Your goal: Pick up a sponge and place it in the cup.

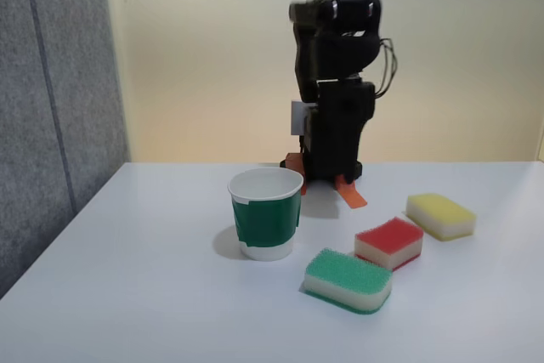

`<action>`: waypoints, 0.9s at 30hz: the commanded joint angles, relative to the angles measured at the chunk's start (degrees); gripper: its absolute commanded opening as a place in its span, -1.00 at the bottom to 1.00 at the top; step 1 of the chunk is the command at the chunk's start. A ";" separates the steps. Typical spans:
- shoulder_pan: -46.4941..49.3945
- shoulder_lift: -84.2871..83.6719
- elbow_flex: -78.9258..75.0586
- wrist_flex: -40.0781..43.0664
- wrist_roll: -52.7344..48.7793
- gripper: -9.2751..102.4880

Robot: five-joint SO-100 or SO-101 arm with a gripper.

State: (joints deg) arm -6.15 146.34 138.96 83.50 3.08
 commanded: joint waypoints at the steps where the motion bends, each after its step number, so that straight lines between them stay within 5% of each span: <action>1: -1.76 -7.38 -10.11 1.85 0.18 -0.83; 7: -4.92 -15.73 -16.70 -2.64 1.67 -0.83; 16: -8.53 -25.40 -14.41 -19.95 1.32 -0.83; 27: -8.26 -30.41 -19.34 -18.46 -9.05 -0.83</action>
State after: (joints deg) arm -14.33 115.05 122.26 63.81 -2.37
